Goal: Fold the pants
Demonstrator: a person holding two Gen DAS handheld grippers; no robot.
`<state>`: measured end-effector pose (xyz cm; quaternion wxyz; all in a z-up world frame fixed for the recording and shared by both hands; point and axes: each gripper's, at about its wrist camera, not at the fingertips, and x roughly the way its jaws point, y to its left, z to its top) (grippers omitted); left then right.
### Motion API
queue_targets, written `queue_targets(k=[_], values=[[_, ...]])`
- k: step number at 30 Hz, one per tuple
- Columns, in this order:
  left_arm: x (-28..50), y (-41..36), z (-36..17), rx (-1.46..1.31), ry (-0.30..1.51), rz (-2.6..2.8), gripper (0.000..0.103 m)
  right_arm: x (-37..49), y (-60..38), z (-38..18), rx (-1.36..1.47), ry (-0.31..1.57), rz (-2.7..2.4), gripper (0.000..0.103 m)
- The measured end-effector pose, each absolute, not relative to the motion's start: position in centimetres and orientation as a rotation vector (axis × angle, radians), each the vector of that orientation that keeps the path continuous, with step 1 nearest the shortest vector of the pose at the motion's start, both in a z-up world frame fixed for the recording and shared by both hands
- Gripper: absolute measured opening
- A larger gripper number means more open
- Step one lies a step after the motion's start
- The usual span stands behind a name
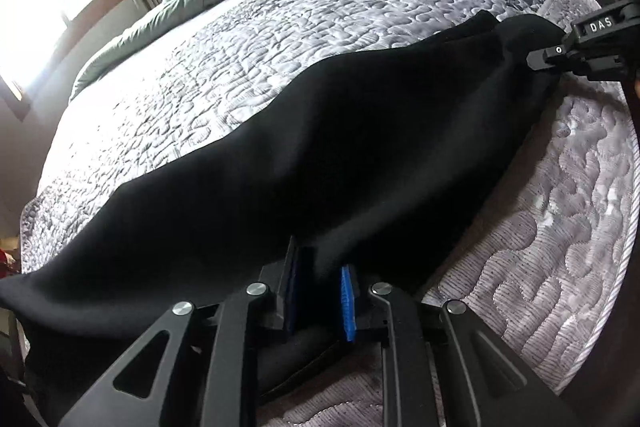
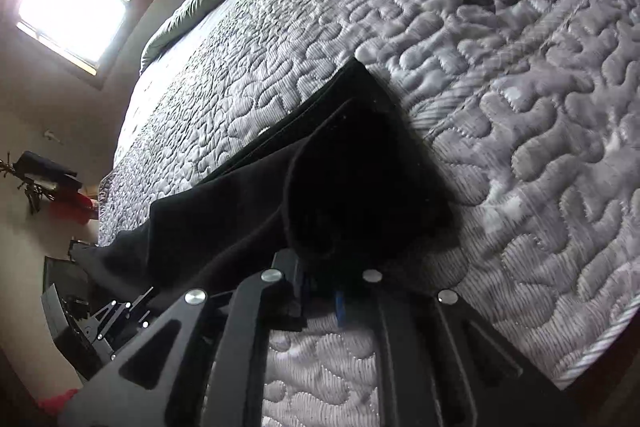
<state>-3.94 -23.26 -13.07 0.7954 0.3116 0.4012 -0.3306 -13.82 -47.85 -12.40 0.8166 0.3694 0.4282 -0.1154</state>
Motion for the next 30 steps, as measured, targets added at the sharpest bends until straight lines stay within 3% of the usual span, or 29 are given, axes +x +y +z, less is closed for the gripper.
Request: queue_targets(k=[9, 12, 17, 18, 22, 30], values=[[-3.1, -22.2, -11.3, 0.468, 0.916, -0.698, 0.018, -12.8, -47.2, -3.7, 0.611, 0.666, -0.101, 0.005], [-3.3, -22.2, -11.2, 0.461, 0.91, -0.709, 0.025, -13.0, -47.5, -3.8, 0.577, 0.649, -0.078, 0.005], [-3.6, -22.4, -11.6, 0.451, 0.978, -0.764, 0.051, -13.1, -50.1, -13.0, 0.737, 0.978, -0.258, 0.005], [-3.6, -22.1, -11.2, 0.431, 0.992, -0.776, 0.053, -13.8, -50.3, -13.5, 0.772, 0.94, -0.254, 0.005], [-2.5, -17.8, -8.4, 0.209, 1.11, -0.803, 0.078, -13.9, -50.2, -13.5, 0.766, 0.945, -0.273, 0.005], [4.7, -7.6, -9.9, -0.179, 1.296, -0.562, 0.074, -13.7, -49.4, -13.6, 0.763, 0.953, -0.3, 0.004]])
